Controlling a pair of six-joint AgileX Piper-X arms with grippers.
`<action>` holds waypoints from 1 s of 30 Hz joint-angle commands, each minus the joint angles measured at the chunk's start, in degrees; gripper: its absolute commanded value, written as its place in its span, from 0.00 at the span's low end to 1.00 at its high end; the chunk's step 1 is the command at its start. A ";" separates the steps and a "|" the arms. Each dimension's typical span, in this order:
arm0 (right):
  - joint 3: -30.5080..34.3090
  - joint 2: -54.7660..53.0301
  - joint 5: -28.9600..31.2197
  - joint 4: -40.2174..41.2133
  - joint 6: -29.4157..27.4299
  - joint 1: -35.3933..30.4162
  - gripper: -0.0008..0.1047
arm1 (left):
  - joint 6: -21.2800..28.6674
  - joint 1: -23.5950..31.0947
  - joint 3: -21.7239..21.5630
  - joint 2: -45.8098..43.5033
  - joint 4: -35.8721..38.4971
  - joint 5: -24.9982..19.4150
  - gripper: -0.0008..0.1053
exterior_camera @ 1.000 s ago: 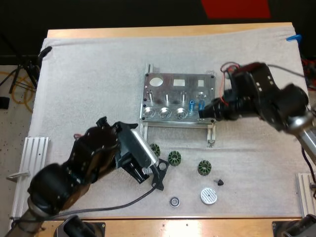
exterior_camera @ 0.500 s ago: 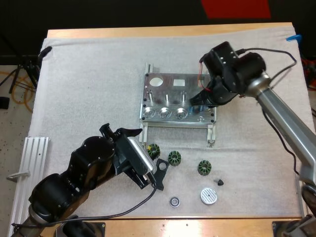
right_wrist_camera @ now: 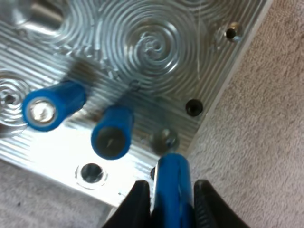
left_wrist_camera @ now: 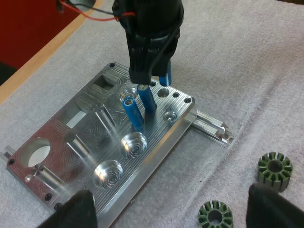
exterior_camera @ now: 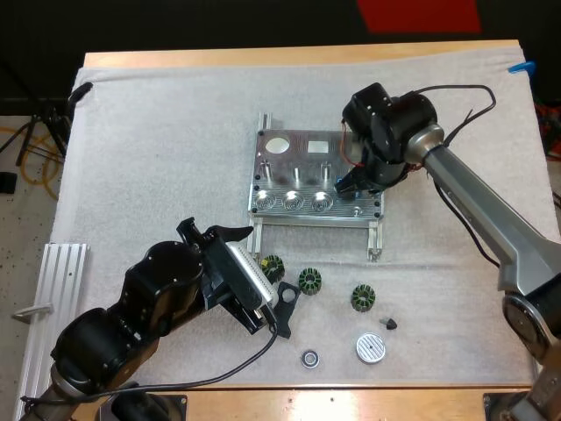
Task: Load cells from left to right
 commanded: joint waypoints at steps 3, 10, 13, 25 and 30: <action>-0.66 0.06 0.53 -0.67 -0.66 -1.49 0.01 | -1.02 0.01 -0.24 -0.29 -0.81 0.30 0.62; -0.66 0.20 -6.64 -2.71 -1.01 -3.87 0.01 | -1.02 0.01 -0.24 -0.29 -0.81 0.30 0.62; -0.66 0.45 -7.06 -2.68 -1.21 -3.91 0.01 | -1.02 0.01 -0.24 -0.29 -0.81 0.30 0.62; -0.66 1.17 -9.45 -2.20 -1.20 -3.64 0.01 | -1.02 0.01 -0.24 -0.29 -0.81 0.30 0.62; -0.66 1.17 -9.45 -2.20 -1.20 -3.64 0.01 | -1.02 0.01 -0.24 -0.29 -0.81 0.30 0.62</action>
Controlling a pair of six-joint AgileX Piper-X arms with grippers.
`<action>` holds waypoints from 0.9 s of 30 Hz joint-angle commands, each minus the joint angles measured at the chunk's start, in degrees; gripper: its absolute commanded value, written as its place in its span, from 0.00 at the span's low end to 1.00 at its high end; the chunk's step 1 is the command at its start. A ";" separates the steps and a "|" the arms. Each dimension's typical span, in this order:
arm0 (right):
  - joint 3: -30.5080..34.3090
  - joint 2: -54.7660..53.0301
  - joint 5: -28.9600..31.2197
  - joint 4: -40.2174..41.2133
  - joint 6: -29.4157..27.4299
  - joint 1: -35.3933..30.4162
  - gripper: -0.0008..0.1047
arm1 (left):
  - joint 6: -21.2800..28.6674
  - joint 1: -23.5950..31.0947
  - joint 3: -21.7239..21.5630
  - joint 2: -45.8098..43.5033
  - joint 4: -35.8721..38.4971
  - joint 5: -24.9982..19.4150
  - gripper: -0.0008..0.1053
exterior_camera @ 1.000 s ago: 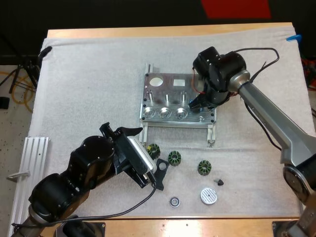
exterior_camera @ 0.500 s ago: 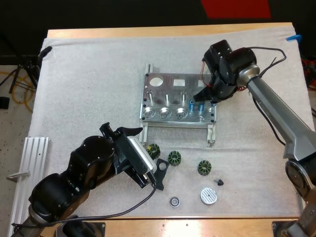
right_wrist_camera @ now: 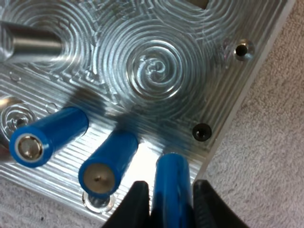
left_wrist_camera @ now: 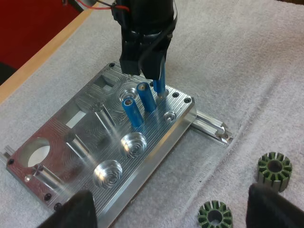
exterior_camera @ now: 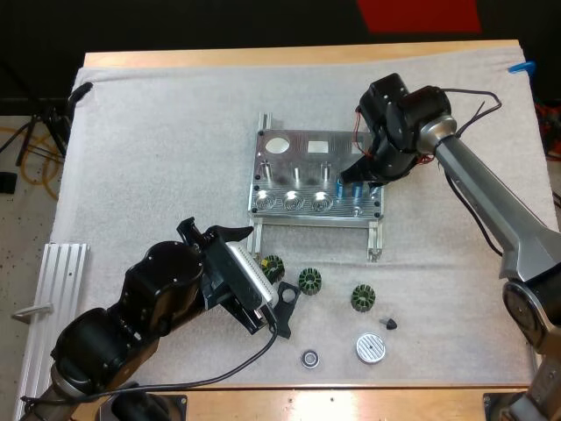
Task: Load cells from left to right
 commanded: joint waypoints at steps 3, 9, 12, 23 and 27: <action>0.06 -0.48 -0.49 0.31 -0.55 0.10 0.01 | -1.02 0.01 -0.24 -0.29 -0.81 0.25 0.62; 1.55 -0.48 -0.49 0.31 -0.55 0.10 0.01 | -1.02 0.01 -0.24 -0.29 -0.81 0.25 0.62; 1.54 -0.48 -0.49 -0.59 -0.55 0.10 0.01 | -1.02 0.01 -0.24 -0.29 -0.81 0.25 0.62; 1.54 -0.48 -3.02 -2.16 -0.55 0.10 0.01 | -1.02 0.01 -0.24 -0.29 -0.81 0.25 0.62; 1.54 -0.48 -2.66 -1.76 -0.55 0.10 0.01 | -1.02 0.01 -0.24 -0.29 -0.81 0.25 0.62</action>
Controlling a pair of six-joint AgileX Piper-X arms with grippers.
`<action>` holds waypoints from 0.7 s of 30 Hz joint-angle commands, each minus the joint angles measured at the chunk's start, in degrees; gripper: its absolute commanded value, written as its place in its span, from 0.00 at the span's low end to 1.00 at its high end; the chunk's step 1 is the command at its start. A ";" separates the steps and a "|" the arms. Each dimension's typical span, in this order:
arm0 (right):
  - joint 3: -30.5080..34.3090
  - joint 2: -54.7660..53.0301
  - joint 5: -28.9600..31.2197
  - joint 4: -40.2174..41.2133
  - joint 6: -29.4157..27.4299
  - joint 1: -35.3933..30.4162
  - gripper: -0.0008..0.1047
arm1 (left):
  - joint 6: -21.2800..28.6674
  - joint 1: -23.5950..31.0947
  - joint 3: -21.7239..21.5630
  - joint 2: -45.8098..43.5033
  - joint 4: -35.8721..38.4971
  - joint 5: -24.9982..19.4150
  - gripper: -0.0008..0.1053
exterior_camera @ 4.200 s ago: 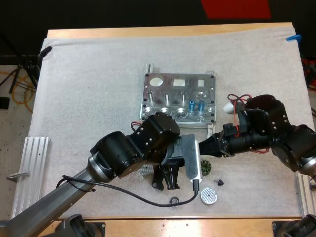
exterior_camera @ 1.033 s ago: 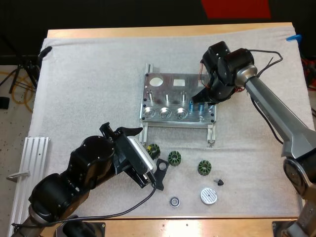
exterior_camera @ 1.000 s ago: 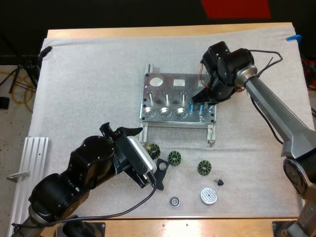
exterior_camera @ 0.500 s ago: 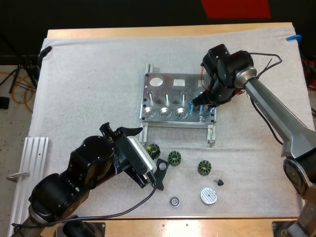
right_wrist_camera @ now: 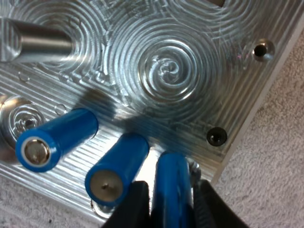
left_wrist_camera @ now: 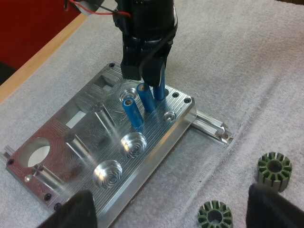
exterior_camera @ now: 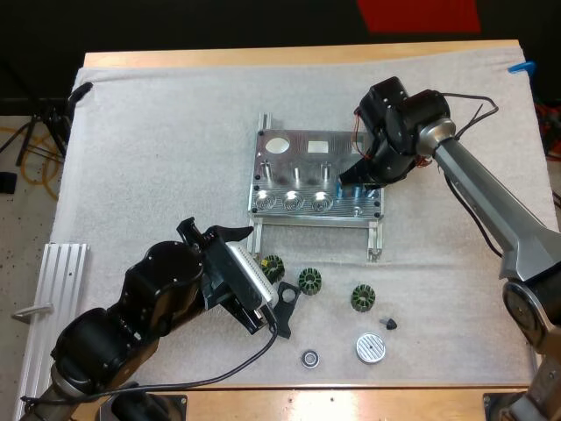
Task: Load cells from left to right
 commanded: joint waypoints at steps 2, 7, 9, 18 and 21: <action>0.02 -0.48 -0.19 0.20 -0.55 0.10 0.01 | -1.02 0.01 -0.24 -0.29 -0.81 0.25 0.62; 0.02 -0.48 3.20 0.20 -0.55 0.10 0.01 | -1.02 0.01 -0.24 -0.29 -0.81 0.25 0.62; 0.02 -0.48 3.22 0.20 -0.55 0.10 0.01 | -1.02 0.01 -0.24 -0.29 -0.81 0.25 0.62; 2.52 -0.48 1.39 1.06 -0.55 0.10 0.01 | -1.02 0.01 -0.24 -0.29 -0.81 0.25 0.62; 4.28 -0.48 1.38 0.38 -0.55 0.10 0.01 | -1.02 0.01 -0.24 -0.29 -0.81 0.25 0.62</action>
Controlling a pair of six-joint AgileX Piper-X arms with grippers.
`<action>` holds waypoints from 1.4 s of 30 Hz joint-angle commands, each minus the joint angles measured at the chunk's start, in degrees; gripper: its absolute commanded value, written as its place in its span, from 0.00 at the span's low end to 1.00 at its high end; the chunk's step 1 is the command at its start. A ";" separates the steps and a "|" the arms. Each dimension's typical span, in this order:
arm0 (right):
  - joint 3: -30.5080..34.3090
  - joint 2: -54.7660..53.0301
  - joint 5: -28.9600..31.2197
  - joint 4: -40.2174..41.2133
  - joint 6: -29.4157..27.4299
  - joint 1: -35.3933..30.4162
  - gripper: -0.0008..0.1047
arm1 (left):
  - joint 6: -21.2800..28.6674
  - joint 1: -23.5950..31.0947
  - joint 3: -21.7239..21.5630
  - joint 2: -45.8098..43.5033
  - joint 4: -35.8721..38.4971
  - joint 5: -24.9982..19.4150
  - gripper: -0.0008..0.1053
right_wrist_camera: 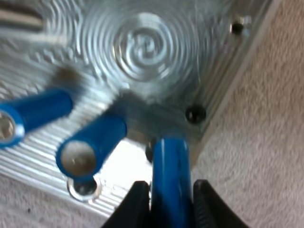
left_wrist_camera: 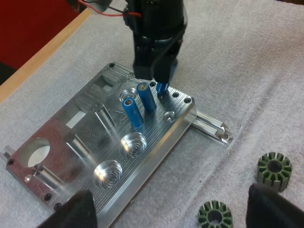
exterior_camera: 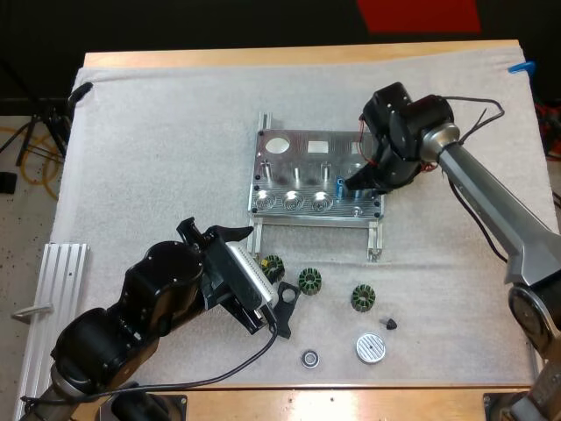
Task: Load cells from left to right
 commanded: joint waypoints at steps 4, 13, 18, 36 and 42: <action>1.23 0.81 -3.54 -0.31 -0.55 0.10 0.01 | -1.02 0.01 -0.24 -0.29 -0.81 0.25 0.62; 1.23 0.68 -4.54 -0.42 -0.55 0.57 0.01 | -1.02 0.01 -0.24 -0.29 -0.81 0.25 0.62; 0.57 -1.27 -1.64 0.16 -0.55 0.57 0.01 | -1.02 0.01 -0.24 -0.29 -0.81 0.25 0.62; 0.77 -2.81 -5.64 13.77 -2.27 2.83 0.01 | -1.02 0.01 -0.24 -0.29 -0.81 0.25 0.62; 0.87 -0.64 -5.90 13.76 -2.27 3.22 0.01 | -1.02 0.01 -0.24 -0.29 -0.81 0.25 0.62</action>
